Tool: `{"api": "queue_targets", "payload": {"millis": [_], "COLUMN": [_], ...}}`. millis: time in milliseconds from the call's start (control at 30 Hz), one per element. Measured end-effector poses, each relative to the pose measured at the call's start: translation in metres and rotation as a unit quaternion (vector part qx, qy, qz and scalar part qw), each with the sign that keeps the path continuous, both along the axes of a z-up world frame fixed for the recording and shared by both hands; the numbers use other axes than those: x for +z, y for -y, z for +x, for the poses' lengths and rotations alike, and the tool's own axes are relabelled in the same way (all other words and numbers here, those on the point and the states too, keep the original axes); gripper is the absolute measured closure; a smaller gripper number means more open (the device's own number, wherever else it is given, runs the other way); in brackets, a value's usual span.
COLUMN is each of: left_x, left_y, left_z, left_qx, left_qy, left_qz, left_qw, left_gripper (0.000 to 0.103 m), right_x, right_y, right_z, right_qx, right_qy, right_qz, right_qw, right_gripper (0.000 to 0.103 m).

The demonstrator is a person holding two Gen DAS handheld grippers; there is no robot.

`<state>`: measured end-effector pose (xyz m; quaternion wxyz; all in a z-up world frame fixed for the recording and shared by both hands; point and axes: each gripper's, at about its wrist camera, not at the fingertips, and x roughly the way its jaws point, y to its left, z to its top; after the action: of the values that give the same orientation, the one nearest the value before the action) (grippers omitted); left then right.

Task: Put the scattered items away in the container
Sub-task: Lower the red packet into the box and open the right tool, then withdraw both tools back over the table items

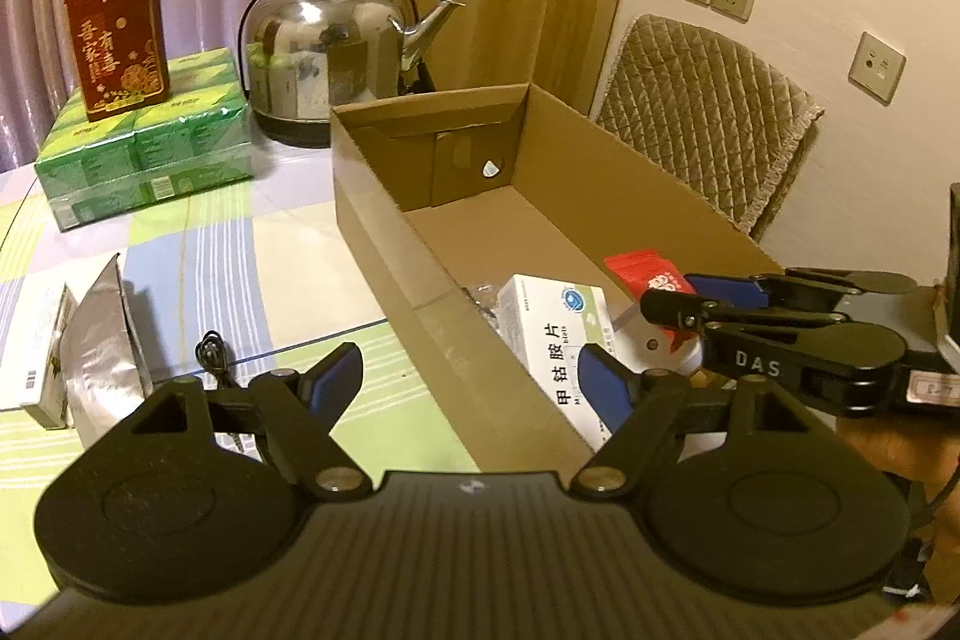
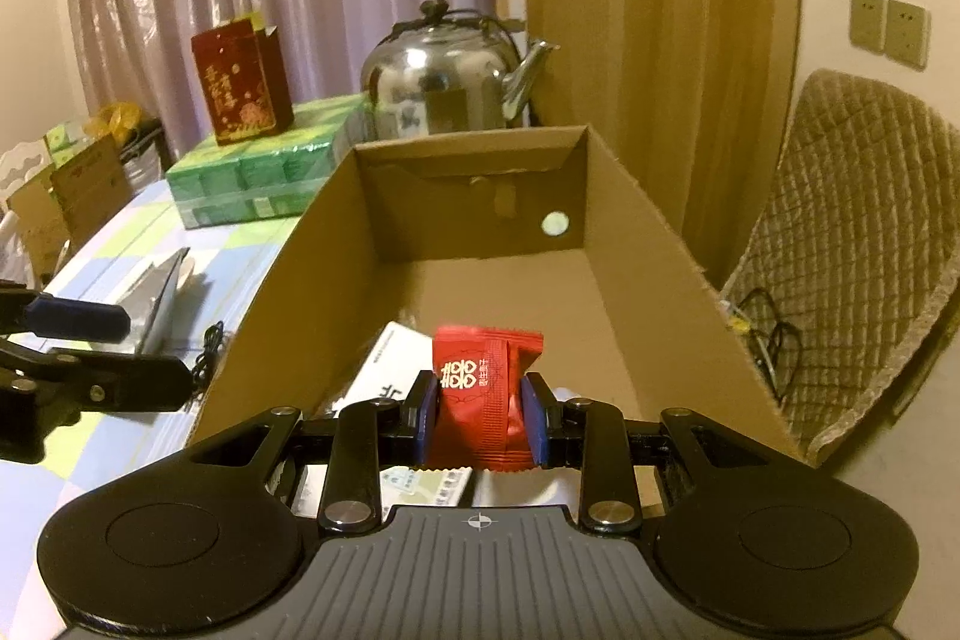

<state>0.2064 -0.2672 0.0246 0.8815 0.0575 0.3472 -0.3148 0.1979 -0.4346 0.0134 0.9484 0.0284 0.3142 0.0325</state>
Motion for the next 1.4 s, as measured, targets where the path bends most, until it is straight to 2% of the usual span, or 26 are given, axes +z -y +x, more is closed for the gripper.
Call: {"api": "queue_targets", "payload": {"millis": [133, 300, 367, 433, 467, 833, 1100, 1400], "left_x": [0.001, 0.0, 0.0, 0.0, 0.0, -0.006, -0.002, -0.006], "left_y": [-0.007, -0.017, -0.022, -0.028, -0.032, -0.101, -0.161, -0.208], "left_z": [0.001, 0.0, -0.002, -0.004, -0.005, -0.027, -0.045, -0.06], "left_qx": [0.006, 0.015, 0.02, 0.027, 0.031, 0.089, 0.14, 0.183], "left_qy": [0.001, 0.0, 0.0, -0.002, -0.003, -0.014, -0.011, -0.023], "left_qz": [-0.001, -0.003, -0.004, -0.006, -0.007, 0.007, 0.016, 0.015], "left_qw": [1.0, 0.9999, 0.9998, 0.9996, 0.9995, 0.9959, 0.9899, 0.9827], "left_gripper": [0.026, 0.026, 0.026, 0.025, 0.025, 0.022, 0.018, 0.015], "right_x": [-0.002, 0.002, 0.005, 0.008, 0.009, 0.033, 0.036, 0.027], "right_y": [-0.006, -0.01, -0.012, -0.017, -0.02, -0.064, -0.107, -0.148], "right_z": [0.004, -0.002, -0.009, -0.018, -0.022, -0.063, -0.078, -0.088], "right_qx": [0.012, 0.015, 0.013, 0.017, 0.018, 0.047, 0.089, 0.131], "right_qy": [-0.009, 0.0, 0.009, 0.017, 0.021, 0.05, 0.04, 0.018], "right_qz": [-0.003, -0.007, -0.007, -0.01, -0.011, 0.0, 0.004, -0.009], "right_qw": [1.0, 1.0, 1.0, 1.0, 1.0, 0.998, 0.995, 0.991], "right_gripper": [0.075, 0.074, 0.069, 0.05, 0.049, 0.041, 0.041, 0.04]}}
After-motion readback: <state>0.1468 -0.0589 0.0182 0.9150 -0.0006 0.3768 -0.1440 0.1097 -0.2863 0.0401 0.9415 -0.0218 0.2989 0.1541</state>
